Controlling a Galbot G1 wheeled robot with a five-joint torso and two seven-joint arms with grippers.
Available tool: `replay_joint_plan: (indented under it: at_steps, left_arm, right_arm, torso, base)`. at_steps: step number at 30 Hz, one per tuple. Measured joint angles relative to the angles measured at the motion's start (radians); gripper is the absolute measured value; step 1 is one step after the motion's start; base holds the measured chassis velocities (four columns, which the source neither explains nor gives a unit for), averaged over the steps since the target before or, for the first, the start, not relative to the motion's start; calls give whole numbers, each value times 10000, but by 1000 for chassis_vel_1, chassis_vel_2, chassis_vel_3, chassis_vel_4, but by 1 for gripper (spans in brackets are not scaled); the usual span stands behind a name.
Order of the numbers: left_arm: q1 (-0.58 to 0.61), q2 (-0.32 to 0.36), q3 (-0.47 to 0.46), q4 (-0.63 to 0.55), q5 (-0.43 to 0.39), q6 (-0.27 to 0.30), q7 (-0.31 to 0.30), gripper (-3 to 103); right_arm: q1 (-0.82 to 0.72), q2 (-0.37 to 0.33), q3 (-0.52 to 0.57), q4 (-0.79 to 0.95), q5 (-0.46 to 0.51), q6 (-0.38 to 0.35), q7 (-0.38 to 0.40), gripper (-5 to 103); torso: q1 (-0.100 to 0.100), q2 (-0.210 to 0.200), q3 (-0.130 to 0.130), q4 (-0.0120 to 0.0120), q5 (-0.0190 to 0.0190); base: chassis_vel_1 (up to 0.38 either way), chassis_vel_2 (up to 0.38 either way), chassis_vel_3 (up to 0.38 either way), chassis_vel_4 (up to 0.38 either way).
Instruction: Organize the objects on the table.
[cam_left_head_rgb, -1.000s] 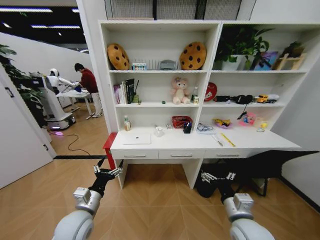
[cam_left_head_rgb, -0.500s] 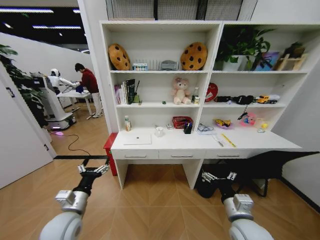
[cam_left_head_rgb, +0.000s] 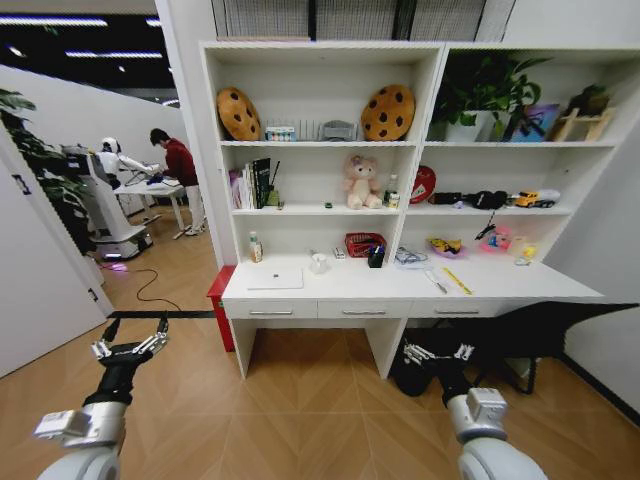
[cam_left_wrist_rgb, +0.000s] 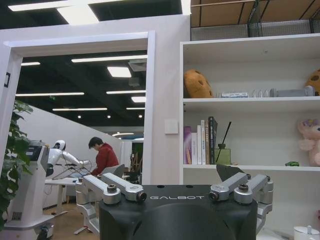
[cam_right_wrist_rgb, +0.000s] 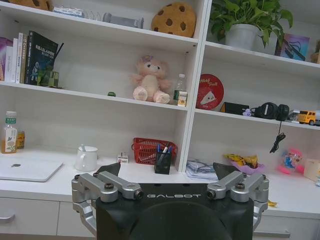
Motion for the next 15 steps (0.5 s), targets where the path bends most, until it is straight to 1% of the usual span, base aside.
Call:
replay_joint_plan:
  at_steps: [15]
  left_arm:
    - [-3, 42, 66, -28, 35, 64, -47, 100]
  right_arm:
    - [1, 1, 0, 4, 5, -2, 2, 100]
  torso:
    - [0, -1, 0, 0, 0]
  base:
    - [0, 0, 0, 0]
